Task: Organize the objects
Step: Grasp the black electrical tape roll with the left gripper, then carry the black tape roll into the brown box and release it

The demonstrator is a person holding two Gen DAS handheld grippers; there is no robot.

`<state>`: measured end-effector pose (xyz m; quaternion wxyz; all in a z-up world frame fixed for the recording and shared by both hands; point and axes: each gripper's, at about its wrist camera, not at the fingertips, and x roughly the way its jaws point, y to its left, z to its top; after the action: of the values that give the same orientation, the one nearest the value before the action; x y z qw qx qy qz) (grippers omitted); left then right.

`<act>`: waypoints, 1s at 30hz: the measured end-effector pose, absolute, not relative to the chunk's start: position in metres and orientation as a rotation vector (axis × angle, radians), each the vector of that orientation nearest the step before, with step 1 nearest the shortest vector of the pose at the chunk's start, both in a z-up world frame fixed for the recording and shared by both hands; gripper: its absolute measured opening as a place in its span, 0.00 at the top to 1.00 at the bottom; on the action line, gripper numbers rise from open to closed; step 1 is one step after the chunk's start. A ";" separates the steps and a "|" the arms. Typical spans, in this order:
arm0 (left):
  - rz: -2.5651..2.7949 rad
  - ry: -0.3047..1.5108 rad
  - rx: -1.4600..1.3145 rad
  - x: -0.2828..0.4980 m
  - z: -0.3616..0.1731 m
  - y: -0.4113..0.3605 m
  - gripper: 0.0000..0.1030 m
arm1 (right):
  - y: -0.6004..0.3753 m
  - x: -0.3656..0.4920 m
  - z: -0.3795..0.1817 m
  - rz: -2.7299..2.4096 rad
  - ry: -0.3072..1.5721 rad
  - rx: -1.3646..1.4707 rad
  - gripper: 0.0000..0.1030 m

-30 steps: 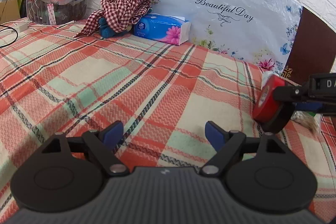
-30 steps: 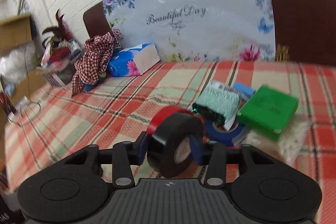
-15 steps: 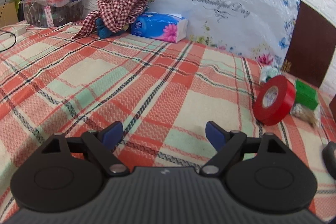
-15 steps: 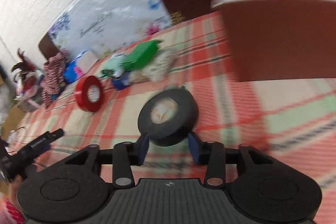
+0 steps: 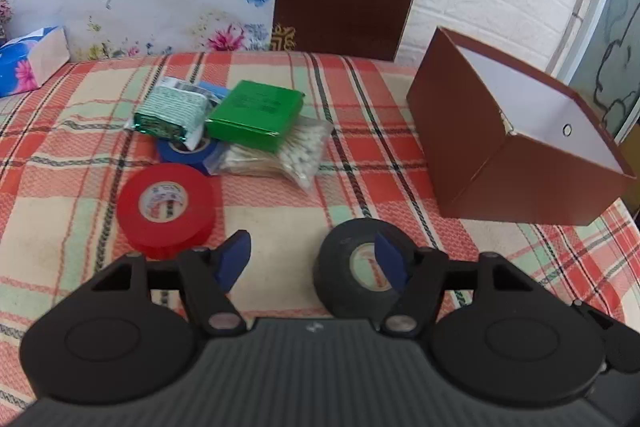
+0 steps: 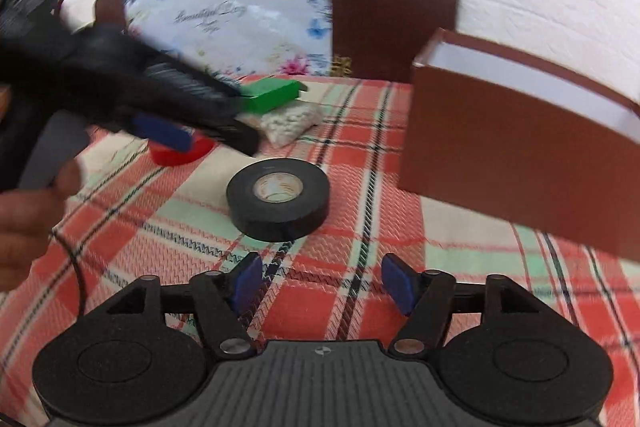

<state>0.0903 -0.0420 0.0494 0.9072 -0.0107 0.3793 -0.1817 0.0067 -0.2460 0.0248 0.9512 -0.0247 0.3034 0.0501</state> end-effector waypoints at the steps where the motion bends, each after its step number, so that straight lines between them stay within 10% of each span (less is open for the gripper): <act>1: -0.367 0.792 -0.006 0.092 0.048 -0.047 0.32 | -0.245 0.009 0.024 0.106 0.617 -0.054 0.36; 11: -0.290 0.883 0.068 0.101 0.025 -0.060 0.32 | -0.224 0.070 0.013 0.185 0.641 -0.066 0.18; 18: -0.360 0.853 0.108 0.096 0.022 -0.072 0.71 | -0.214 0.079 0.010 0.224 0.618 -0.113 0.27; 30: -0.422 0.886 0.122 0.062 0.026 -0.096 0.71 | -0.229 0.037 0.016 0.178 0.635 -0.064 0.27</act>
<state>0.0624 -0.0959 0.0260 0.8802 0.0588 0.4253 -0.2025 0.0372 -0.2290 0.0156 0.9456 -0.0312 0.3118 0.0875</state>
